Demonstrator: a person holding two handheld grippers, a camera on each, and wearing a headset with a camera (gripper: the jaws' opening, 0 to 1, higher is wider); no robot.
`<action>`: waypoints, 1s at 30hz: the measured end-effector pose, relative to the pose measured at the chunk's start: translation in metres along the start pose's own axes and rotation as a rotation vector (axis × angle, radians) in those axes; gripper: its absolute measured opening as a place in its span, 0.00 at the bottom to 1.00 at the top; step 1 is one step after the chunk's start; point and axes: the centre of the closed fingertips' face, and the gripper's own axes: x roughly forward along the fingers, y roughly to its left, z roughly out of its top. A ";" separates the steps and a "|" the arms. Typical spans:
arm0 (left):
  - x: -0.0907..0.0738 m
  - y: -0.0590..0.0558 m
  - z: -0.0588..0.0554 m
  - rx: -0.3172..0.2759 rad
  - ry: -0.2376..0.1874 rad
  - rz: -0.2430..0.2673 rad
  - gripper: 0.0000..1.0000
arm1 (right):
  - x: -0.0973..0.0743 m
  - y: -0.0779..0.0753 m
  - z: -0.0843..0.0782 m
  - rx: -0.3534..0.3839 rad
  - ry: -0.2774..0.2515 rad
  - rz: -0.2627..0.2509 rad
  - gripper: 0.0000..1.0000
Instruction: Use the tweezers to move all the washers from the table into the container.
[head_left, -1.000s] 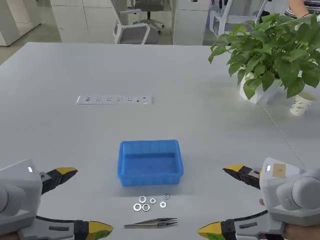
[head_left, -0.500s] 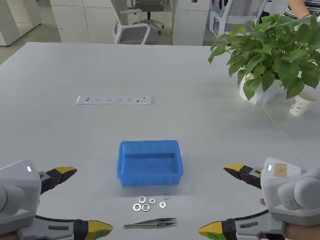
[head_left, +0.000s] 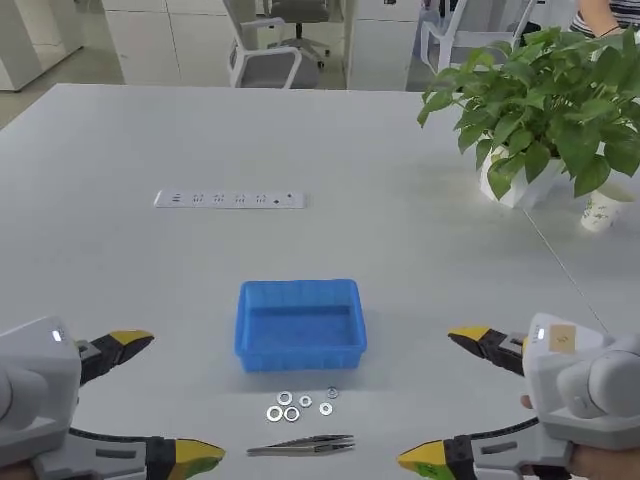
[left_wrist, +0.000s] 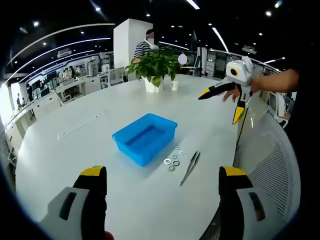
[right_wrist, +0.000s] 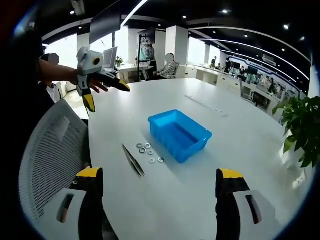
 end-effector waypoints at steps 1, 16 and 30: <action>0.000 0.000 0.000 0.002 0.001 0.000 0.99 | 0.000 0.000 0.000 -0.001 -0.001 -0.002 0.94; 0.004 0.000 0.005 0.034 0.008 -0.012 0.98 | 0.005 -0.002 0.006 -0.027 0.000 0.010 0.92; 0.022 -0.010 -0.002 0.084 0.070 -0.079 0.90 | 0.024 0.001 0.004 -0.115 0.073 0.083 0.81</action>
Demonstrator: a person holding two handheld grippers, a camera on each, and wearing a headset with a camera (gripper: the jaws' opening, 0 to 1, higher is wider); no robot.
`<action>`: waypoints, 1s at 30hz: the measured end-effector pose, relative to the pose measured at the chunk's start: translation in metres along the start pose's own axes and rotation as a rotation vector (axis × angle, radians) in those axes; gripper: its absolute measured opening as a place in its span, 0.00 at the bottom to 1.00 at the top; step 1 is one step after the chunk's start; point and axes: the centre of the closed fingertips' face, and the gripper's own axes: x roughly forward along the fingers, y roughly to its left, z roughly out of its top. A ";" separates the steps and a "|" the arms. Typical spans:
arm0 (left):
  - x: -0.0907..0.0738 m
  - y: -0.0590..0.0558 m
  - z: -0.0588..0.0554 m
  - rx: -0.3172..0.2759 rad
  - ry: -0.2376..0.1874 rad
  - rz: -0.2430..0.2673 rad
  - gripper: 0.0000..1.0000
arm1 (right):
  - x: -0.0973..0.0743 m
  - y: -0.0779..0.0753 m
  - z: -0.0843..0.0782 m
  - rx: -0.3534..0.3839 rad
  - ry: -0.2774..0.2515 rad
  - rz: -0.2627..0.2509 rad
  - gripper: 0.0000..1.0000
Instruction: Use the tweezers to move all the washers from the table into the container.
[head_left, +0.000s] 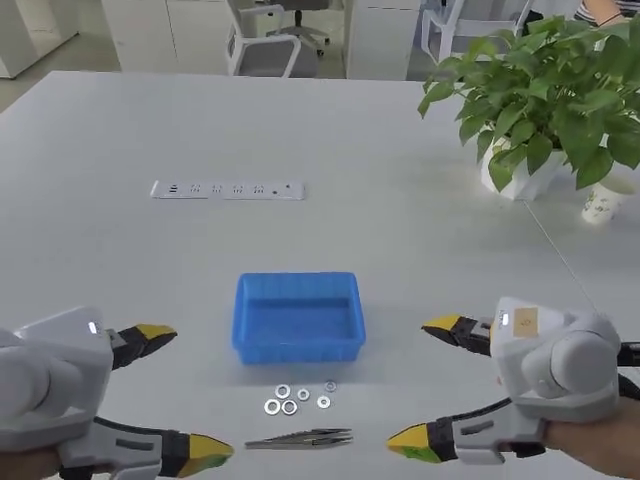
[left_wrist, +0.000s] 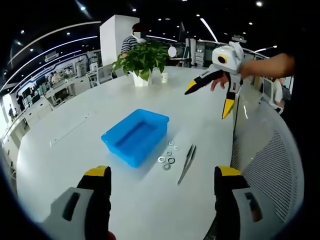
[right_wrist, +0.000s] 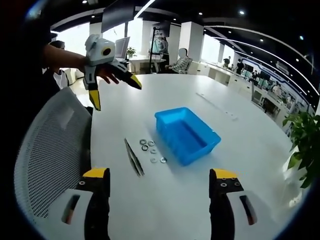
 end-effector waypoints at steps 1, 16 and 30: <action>0.002 -0.001 -0.001 0.004 0.005 -0.006 0.89 | 0.002 0.001 0.000 -0.014 0.009 0.008 0.80; 0.025 -0.008 -0.023 0.112 0.089 -0.113 0.67 | 0.028 0.016 -0.005 -0.152 0.085 0.128 0.62; 0.048 -0.021 -0.046 0.189 0.163 -0.201 0.46 | 0.054 0.035 -0.014 -0.274 0.152 0.242 0.45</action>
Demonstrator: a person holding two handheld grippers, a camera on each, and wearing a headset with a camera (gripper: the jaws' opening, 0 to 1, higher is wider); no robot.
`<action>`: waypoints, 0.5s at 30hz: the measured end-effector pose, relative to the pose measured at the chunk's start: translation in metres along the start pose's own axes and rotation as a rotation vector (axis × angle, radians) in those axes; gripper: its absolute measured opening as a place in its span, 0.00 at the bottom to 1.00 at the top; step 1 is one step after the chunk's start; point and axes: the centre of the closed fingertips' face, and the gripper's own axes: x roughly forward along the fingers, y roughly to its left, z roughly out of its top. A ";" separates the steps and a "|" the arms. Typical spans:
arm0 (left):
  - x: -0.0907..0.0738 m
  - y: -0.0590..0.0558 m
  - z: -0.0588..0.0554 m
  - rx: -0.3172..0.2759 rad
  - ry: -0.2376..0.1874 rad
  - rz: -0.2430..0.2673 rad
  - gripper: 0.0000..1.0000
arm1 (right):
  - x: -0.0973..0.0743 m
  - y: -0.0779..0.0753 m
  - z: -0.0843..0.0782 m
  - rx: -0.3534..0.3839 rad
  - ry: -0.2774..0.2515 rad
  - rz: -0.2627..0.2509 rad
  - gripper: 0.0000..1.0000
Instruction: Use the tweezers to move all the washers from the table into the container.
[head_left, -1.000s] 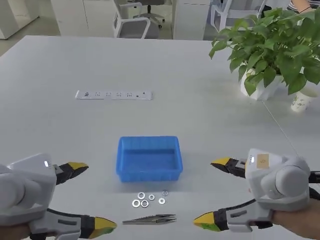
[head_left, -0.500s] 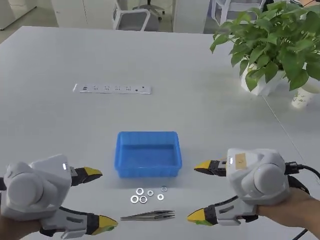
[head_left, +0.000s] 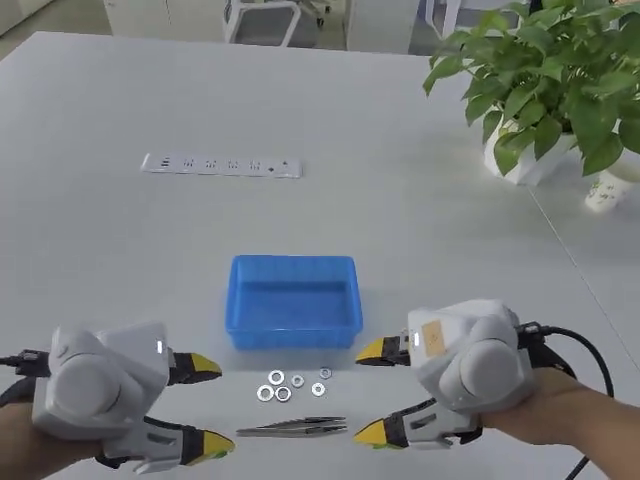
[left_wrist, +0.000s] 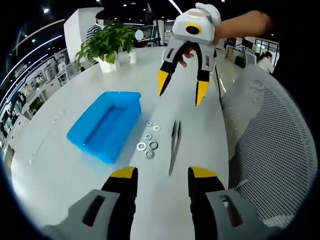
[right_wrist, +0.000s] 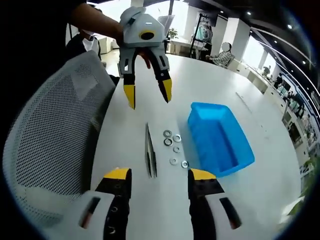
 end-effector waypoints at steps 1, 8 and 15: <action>0.002 -0.001 -0.001 0.006 0.006 -0.006 0.44 | 0.003 0.001 0.000 -0.009 0.006 0.006 0.44; 0.014 -0.003 -0.008 0.040 0.034 -0.048 0.32 | 0.021 0.008 0.000 -0.039 0.029 0.057 0.38; 0.023 -0.005 -0.017 0.064 0.071 -0.093 0.24 | 0.036 0.011 -0.001 -0.050 0.046 0.092 0.31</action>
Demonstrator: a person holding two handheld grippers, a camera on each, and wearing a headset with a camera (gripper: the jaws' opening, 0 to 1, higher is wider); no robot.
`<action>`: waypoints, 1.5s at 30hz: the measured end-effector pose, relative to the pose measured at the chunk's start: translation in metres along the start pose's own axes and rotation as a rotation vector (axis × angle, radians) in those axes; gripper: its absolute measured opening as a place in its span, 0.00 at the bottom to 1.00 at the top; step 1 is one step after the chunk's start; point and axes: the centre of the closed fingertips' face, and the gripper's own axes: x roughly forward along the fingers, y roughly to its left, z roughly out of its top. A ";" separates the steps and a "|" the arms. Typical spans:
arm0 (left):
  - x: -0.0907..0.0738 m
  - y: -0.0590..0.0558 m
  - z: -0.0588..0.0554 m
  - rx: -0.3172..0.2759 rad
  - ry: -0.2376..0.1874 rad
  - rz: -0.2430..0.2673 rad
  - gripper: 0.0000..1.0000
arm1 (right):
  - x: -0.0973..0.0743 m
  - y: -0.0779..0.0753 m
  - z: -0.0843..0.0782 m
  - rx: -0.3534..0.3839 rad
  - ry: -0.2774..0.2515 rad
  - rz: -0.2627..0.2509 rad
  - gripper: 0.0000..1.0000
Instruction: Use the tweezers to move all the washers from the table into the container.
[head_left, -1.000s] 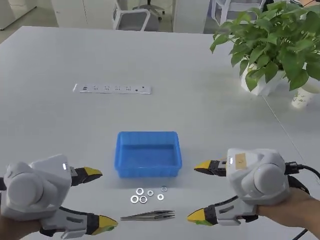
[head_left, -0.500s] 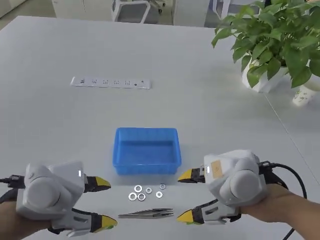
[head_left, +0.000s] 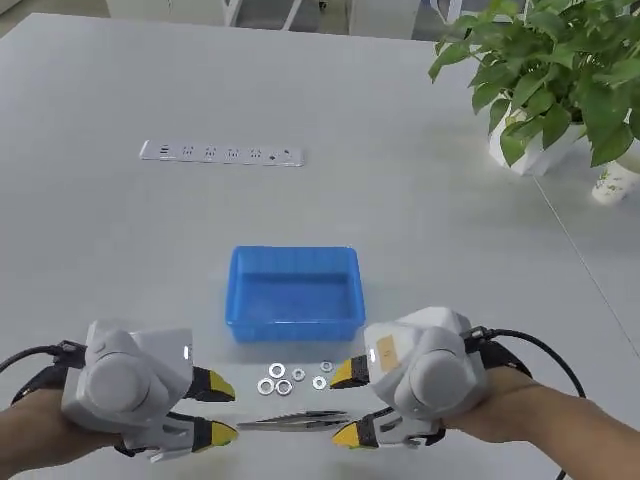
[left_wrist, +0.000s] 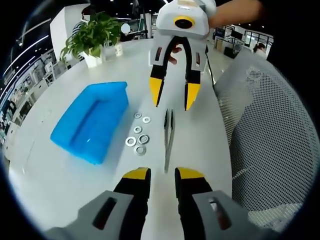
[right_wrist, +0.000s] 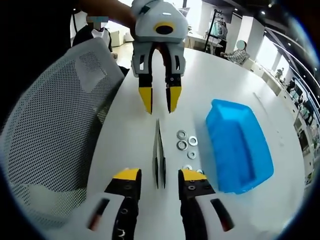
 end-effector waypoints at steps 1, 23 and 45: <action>0.002 -0.002 -0.002 0.003 0.008 -0.015 0.23 | 0.002 0.000 -0.001 -0.004 0.005 0.004 0.30; 0.020 -0.007 -0.007 0.034 0.036 -0.070 0.06 | 0.023 0.000 -0.007 0.017 0.034 0.034 0.15; 0.000 -0.011 0.012 0.070 0.000 -0.070 0.05 | 0.025 0.007 -0.008 0.014 0.038 0.033 0.13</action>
